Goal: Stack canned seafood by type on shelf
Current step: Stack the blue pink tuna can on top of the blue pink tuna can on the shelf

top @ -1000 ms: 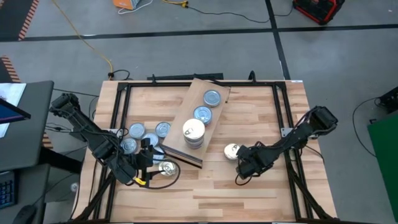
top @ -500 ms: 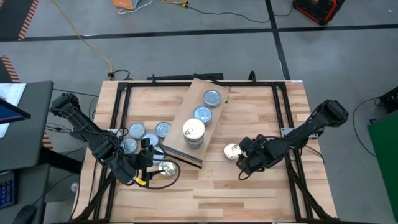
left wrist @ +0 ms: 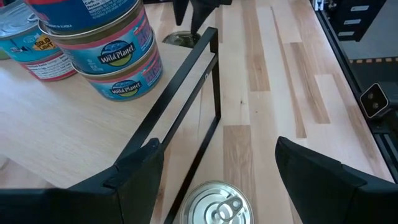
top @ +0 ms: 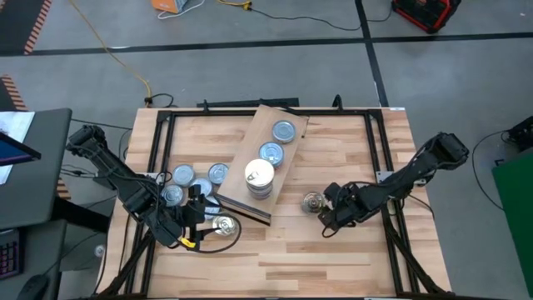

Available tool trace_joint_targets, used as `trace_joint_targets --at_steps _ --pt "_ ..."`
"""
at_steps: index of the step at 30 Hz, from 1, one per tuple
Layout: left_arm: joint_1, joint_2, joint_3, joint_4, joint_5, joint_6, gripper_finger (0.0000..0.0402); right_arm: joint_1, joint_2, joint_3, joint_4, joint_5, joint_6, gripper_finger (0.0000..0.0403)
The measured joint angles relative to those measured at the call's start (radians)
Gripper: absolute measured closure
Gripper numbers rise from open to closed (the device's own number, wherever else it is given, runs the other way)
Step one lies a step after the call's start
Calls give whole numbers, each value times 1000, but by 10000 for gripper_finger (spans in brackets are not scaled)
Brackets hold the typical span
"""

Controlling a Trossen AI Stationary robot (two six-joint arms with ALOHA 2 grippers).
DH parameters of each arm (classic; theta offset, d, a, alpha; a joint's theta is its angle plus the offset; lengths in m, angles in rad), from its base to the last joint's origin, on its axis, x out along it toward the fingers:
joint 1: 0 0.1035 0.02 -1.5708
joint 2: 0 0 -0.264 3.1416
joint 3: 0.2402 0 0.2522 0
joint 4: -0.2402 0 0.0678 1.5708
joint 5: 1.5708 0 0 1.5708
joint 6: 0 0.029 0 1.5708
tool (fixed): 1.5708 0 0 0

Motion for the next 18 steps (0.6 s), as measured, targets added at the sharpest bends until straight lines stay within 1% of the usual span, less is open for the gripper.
trace_joint_targets --at_steps 4,10,14,18 --pt "0 0 0 0 -1 -1 107 11 13 -27 -22 -51 19 112" --pt "0 0 0 0 -1 -2 107 9 6 -24 -44 -66 25 112" --pt "0 0 0 0 0 -6 107 10 -2 40 -103 -82 -5 112" --pt "0 0 0 1 1 -12 107 13 -2 174 -262 -92 -13 112"
